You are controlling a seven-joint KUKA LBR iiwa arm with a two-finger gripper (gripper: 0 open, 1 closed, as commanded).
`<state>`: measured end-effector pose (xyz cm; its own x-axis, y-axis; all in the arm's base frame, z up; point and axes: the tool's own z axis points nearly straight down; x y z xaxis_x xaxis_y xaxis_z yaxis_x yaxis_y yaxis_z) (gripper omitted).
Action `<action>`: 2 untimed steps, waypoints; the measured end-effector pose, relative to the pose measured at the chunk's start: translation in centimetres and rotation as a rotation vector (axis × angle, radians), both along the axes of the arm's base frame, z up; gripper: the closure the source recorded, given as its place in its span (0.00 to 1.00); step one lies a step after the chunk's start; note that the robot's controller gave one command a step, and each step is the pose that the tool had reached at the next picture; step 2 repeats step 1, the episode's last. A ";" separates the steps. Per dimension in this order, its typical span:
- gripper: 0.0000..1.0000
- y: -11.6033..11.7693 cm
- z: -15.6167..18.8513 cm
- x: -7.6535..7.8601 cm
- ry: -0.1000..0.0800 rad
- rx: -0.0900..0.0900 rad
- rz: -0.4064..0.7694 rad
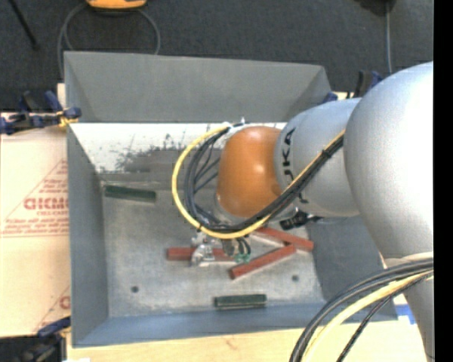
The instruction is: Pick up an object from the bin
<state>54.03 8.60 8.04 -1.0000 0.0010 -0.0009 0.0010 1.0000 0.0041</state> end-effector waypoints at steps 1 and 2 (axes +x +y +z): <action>1.00 -1.4 14.4 0.9 -0.005 -0.005 0.030; 1.00 -1.4 14.4 0.9 -0.005 -0.005 0.030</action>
Offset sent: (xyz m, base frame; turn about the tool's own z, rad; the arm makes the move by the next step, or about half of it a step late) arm 0.0000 0.0000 0.0000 0.0000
